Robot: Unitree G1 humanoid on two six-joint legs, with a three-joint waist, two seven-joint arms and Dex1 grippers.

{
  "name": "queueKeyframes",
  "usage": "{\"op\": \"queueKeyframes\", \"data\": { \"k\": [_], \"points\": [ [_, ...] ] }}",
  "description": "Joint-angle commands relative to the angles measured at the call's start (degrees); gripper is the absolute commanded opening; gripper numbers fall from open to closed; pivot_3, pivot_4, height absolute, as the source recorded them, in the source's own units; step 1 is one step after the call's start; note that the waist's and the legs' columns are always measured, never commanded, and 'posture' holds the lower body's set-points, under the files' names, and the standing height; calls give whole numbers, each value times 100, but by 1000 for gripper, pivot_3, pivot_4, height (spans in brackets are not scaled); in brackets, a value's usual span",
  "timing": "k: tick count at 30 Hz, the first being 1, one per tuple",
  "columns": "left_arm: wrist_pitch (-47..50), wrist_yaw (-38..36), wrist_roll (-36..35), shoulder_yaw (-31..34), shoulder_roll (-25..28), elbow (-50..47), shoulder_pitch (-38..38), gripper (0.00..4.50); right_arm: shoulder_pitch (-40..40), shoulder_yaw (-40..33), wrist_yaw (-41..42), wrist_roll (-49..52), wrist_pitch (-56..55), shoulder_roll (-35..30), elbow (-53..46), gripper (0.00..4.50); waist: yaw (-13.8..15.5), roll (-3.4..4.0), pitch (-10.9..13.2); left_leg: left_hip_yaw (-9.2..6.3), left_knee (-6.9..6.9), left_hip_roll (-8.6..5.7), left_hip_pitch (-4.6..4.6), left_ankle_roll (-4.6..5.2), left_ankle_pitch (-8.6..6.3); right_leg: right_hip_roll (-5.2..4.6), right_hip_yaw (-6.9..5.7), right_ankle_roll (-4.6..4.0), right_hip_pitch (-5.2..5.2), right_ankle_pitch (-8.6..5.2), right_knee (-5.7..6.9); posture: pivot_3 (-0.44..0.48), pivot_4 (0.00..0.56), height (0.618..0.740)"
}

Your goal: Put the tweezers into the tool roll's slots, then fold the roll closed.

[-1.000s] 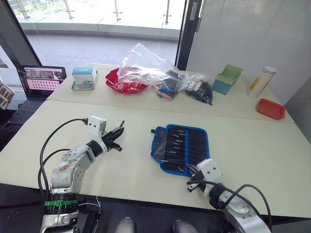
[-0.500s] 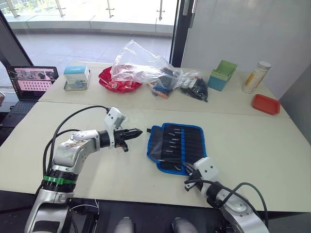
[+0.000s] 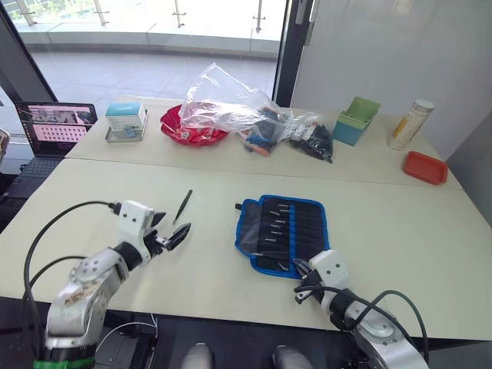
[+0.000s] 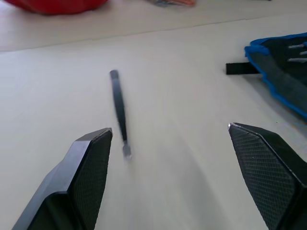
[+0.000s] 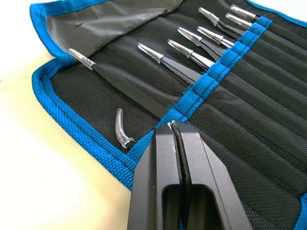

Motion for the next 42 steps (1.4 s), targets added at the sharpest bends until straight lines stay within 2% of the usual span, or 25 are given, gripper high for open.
{"op": "queueKeyframes", "data": {
  "k": [1, 5, 8, 17, 23, 26, 29, 36, 42],
  "points": [
    [397, 544, 120, 153, -59, -561, 180, 4097, 191, -11, 41, -34, 361, -111, 465, 0, 49, -3, 3, 0, 1, 0, 1, 0, 0, 1, -1, 0, 0, 0, 1, 0, 150, 723],
    [708, 951, 347, -32, -175, -442, 146, 4097, 190, -23, 60, -39, 380, -120, 439, 0, 89, -9, 11, -1, 2, -1, 9, -5, 3, 2, -2, -2, 3, 1, 3, 0, 150, 723],
    [672, 933, 560, -326, -121, -24, -74, 4097, 185, -16, 62, -46, 405, -120, 405, 0, 93, -13, 12, 0, 2, -3, 9, -6, 4, 2, -2, -2, 4, 1, 2, 0, 150, 723],
    [230, 741, 1037, -1007, -383, 2310, -1512, 4097, 114, 22, 3, -67, 455, -60, 381, 0, 125, 17, -15, 0, 4, -10, 45, -8, 7, 0, -4, -1, 14, 1, 4, 0, 150, 723],
    [-417, 455, 1300, -1381, -822, 3728, -2293, 4097, 25, 72, -39, -74, 464, -6, 423, 0, 177, 65, -52, -1, 5, -16, 63, -7, 14, -1, -4, 3, 32, 0, 5, 0, 150, 723],
    [-648, 363, 1423, -1432, -956, 4144, -2511, 3300, -15, 101, -58, -76, 460, 15, 444, 0, 193, 73, -60, -1, 4, -18, 80, -9, 22, -1, -5, 14, 51, -5, 5, 0, 150, 723],
    [-716, 308, 1455, -1436, -1086, 4318, -2689, 2306, -46, 123, -76, -84, 456, 44, 470, 0, 195, 73, -59, -1, 2, -17, 125, -10, 22, -2, -5, 50, 96, -25, -6, 0, 150, 723],
    [-713, 270, 1498, -1352, -1185, 4390, -2786, 19, -71, 114, -83, -89, 455, 65, 478, 0, 194, 72, -60, -2, -1, -17, 123, -10, 21, -3, -4, 53, 101, -27, -8, 0, 150, 723],
    [-811, 215, 1378, -1087, -952, 3812, -2847, 19, -19, 136, -96, -99, 436, 74, 456, 0, 171, 65, -57, -2, -3, -15, 105, -11, 22, -2, -4, 52, 101, -27, -5, 0, 150, 723]
  ]
}}
